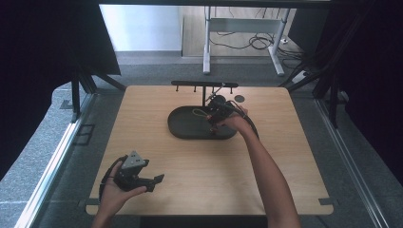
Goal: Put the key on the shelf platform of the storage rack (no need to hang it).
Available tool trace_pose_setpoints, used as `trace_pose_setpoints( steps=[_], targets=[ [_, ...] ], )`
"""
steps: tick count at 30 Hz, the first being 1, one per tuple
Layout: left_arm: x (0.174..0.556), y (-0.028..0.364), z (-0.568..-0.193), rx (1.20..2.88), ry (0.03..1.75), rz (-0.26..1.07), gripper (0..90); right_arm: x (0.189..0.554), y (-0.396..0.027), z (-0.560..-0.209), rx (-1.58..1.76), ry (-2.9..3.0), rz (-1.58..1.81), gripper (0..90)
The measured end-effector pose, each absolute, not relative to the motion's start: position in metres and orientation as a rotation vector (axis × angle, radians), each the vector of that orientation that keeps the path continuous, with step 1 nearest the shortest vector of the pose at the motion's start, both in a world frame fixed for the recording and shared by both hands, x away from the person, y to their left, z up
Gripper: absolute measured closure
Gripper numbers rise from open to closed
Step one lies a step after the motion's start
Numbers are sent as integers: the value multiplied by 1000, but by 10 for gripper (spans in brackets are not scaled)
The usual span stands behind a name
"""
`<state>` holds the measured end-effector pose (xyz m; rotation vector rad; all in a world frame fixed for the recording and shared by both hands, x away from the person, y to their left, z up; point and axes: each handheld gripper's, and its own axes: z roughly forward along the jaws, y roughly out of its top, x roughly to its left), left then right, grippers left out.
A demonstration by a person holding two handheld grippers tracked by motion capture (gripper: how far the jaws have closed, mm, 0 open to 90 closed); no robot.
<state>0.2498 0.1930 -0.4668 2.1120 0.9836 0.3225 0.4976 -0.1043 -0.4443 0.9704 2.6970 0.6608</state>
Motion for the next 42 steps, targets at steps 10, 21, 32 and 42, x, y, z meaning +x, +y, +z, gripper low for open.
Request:
trace_pose_setpoints(
  steps=[10,21,32,42],
  targets=[
    [250,190,-468,2120,979,320,203,497,-107,-455,994,2694,648,649],
    [250,190,-468,2127,974,317,202,494,-111,-452,993,2687,661,625],
    [250,189,-468,2131,974,317,202,489,-111,-451,973,2696,677,591],
    [250,186,-469,2139,968,311,202,482,-119,-452,976,2700,705,564]
  ],
)
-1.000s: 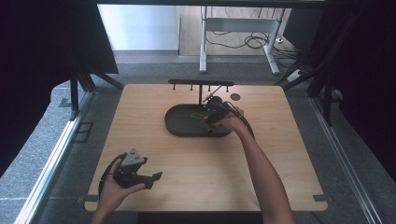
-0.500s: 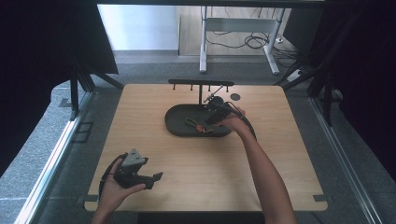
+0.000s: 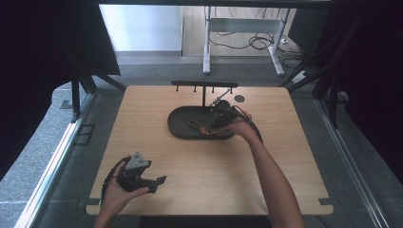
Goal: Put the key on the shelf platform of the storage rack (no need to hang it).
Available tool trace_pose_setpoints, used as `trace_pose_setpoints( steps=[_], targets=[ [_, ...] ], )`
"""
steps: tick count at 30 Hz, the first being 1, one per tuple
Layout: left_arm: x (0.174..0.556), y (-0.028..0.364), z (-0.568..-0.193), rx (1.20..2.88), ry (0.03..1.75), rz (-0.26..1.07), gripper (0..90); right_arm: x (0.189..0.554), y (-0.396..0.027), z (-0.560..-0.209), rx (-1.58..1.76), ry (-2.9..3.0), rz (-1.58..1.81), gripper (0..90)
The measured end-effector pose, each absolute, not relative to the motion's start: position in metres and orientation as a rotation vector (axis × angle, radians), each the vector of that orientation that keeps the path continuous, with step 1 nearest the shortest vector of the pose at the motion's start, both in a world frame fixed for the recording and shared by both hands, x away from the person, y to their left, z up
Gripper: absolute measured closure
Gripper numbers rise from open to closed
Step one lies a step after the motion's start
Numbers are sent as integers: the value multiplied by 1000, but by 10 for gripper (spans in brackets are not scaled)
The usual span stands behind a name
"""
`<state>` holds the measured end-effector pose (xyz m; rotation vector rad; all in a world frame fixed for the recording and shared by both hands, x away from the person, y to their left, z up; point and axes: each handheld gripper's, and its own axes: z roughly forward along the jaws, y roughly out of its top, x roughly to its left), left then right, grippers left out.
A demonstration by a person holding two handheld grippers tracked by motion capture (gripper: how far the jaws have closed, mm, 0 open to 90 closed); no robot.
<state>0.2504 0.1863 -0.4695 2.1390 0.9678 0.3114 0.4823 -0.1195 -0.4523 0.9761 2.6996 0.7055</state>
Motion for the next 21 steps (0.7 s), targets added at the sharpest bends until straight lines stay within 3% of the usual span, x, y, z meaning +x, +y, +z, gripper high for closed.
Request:
trace_pose_setpoints(
  steps=[21],
  targets=[
    [250,179,-472,2159,956,304,202,436,-155,-449,937,2676,825,495]
  ],
)
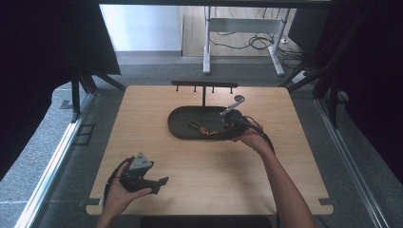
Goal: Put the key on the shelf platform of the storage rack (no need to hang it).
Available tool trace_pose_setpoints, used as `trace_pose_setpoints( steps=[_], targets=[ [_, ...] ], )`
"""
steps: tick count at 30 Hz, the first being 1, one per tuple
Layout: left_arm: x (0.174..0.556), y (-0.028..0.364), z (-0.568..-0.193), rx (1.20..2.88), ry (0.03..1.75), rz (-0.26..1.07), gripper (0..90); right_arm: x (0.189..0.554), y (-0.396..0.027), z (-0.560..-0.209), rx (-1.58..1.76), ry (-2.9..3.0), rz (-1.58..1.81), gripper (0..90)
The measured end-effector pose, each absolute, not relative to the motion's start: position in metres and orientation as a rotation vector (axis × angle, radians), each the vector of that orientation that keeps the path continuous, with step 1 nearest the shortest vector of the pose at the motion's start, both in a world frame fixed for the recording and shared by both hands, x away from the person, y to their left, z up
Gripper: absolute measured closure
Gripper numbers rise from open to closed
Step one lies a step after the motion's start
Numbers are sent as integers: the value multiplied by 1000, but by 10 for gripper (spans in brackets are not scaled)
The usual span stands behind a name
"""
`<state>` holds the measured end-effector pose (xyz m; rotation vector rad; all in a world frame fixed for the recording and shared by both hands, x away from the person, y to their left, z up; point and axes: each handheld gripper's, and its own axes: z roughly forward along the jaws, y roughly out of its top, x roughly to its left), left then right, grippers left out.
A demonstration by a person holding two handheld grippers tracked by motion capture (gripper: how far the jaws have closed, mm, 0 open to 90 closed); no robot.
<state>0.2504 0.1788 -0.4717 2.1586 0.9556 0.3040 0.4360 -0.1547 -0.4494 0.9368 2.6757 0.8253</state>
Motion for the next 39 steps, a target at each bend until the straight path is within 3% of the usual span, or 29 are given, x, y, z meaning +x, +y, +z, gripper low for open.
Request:
trace_pose_setpoints(
  steps=[28,39],
  targets=[
    [251,174,-474,2183,952,303,202,339,-228,-492,1026,2604,958,485],
    [249,169,-475,2191,946,301,202,319,-243,-508,1084,2571,978,473]
  ],
)
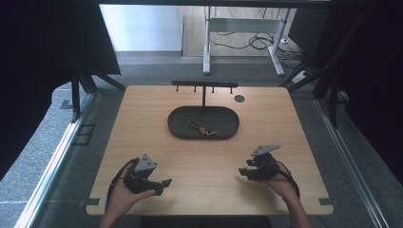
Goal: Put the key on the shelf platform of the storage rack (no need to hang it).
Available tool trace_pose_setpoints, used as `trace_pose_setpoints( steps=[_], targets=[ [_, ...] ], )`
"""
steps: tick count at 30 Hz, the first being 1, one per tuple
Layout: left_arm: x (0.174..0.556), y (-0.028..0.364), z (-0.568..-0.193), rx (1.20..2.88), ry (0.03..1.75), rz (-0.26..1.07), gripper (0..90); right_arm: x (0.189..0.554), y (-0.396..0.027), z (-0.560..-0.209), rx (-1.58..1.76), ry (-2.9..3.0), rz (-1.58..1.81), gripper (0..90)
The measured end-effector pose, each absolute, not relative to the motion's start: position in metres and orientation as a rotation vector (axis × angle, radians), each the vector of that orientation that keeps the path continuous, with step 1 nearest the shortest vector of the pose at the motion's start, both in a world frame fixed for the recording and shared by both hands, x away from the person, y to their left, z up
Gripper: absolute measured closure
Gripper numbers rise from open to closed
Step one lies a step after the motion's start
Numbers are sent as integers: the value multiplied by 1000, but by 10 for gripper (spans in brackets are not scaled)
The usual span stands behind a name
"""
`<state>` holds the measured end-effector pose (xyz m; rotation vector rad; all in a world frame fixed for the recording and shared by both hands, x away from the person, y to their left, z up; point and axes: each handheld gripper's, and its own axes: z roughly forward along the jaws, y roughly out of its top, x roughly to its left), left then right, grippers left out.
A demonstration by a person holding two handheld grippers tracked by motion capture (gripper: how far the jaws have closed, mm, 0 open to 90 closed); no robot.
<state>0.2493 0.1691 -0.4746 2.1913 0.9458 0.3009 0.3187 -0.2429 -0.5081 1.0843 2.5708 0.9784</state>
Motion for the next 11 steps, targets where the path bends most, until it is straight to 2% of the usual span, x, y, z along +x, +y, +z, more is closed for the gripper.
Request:
trace_pose_setpoints(
  steps=[4,6,11],
  targets=[
    [249,169,-474,2198,936,304,201,316,-244,-509,1089,2544,992,442],
    [249,169,-473,2192,940,304,202,312,-247,-507,1099,2481,1012,383],
    [249,175,-473,2178,963,315,202,311,-256,-504,1132,2416,1007,330]
  ],
)
